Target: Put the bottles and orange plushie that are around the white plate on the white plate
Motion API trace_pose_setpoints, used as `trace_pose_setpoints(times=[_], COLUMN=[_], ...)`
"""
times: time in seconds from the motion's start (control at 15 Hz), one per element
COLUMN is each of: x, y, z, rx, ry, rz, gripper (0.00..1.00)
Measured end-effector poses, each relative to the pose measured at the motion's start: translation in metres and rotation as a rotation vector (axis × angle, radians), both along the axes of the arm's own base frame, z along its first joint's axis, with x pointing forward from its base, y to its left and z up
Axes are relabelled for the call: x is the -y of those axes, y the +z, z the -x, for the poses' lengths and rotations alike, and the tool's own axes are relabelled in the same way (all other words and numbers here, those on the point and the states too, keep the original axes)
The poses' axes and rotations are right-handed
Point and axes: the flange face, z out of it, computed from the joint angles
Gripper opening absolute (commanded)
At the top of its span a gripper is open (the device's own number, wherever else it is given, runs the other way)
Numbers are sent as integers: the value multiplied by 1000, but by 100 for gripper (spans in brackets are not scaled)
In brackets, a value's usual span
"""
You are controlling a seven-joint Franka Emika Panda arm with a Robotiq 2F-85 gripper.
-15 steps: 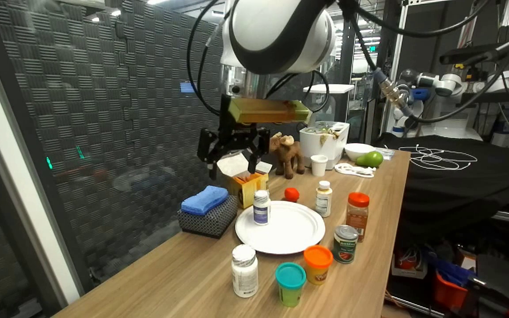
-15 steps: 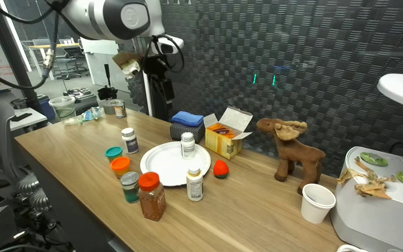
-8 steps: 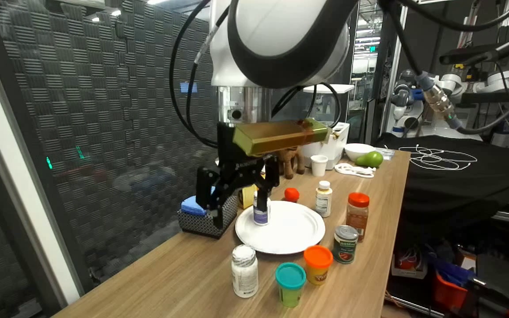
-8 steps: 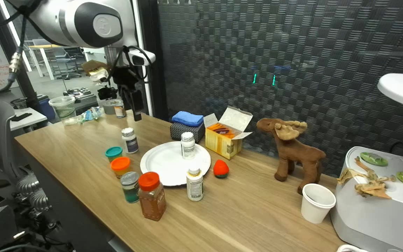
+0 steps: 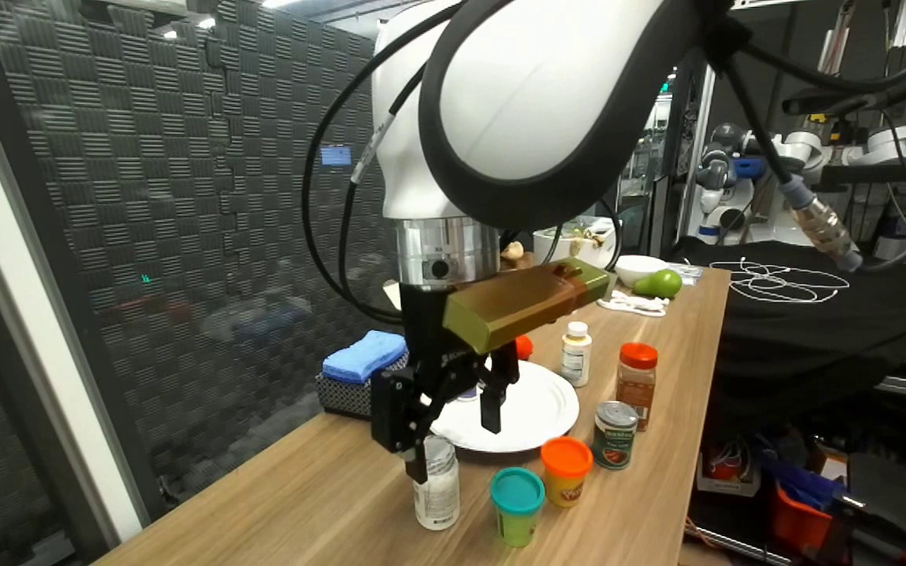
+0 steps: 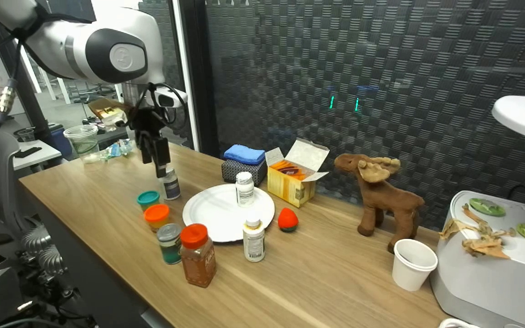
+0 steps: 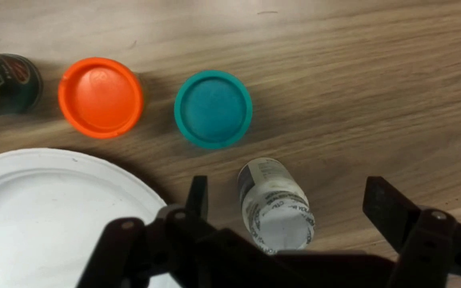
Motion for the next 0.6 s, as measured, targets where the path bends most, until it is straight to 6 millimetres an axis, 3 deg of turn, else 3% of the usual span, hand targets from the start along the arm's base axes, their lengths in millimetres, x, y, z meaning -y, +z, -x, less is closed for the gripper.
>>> trace_pose_setpoints(times=[0.2, 0.27, 0.33, 0.47, 0.6], x=[-5, -5, -5, -5, -4], y=[-8, -11, -13, -16, -16], z=[1, 1, 0, -3, -6], rx=[0, 4, 13, 34, 65], ry=[35, 45, 55, 72, 87], rz=[6, 9, 15, 23, 27], gripper=[100, 95, 74, 69, 53])
